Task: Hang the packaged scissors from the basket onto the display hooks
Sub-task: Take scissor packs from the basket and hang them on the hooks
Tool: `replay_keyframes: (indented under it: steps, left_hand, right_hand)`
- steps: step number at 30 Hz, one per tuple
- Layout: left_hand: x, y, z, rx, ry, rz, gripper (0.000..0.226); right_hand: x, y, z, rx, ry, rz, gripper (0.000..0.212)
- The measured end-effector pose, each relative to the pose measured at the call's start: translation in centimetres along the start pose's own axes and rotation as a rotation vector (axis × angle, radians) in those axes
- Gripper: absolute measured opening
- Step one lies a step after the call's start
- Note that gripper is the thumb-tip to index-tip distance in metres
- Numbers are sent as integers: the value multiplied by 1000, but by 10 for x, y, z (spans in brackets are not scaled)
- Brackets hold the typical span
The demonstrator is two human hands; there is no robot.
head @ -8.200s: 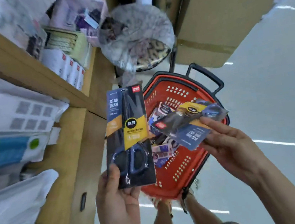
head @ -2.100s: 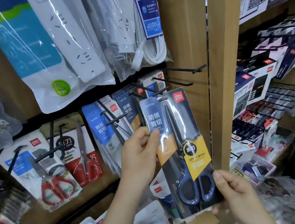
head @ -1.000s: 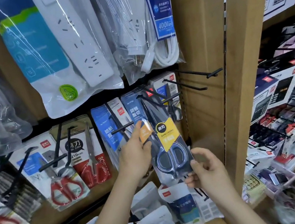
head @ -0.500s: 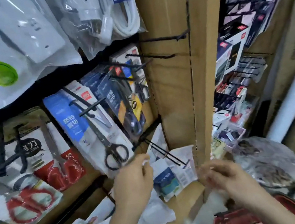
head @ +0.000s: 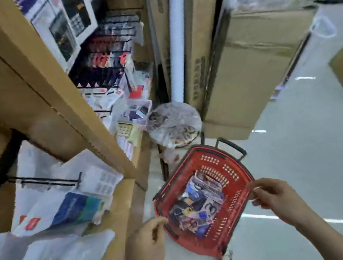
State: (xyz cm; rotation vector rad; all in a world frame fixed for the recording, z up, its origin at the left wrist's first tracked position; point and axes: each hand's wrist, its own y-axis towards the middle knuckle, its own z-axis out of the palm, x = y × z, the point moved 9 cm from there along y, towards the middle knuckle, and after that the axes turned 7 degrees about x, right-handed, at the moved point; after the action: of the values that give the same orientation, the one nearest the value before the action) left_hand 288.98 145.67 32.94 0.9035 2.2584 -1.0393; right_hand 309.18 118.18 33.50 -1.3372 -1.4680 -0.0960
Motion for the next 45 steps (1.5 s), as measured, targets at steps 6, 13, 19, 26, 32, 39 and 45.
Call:
replay_keyframes:
  steps: [6,13,19,26,32,39,45]
  left_hand:
    - [8,63,104,224,2,-106,38]
    - [65,177,253,343,-20,-260,20]
    - [158,325,382,323,-162,-300,22]
    - [202,470,469,238,-51,-208,38]
    - [229,539,513,334,-109,-248,58]
    - [250,536,521,256,-309,-323,34]
    - [279,506,501,245,-368,-468,18]
  right_hand:
    - [-101,30,-26,-49,174,243,25]
    - [-191,167,37,-21,468,367,17]
    - [-328,320,157,-126,979,594,16]
    - [-446,419,239,-328,1126,753,27]
    - [-495,479,253,-456,1120,792,55]
    - [-508,492,250,-447,1069,784,62]
    - [-510,494,244,-633,1270,761,51]
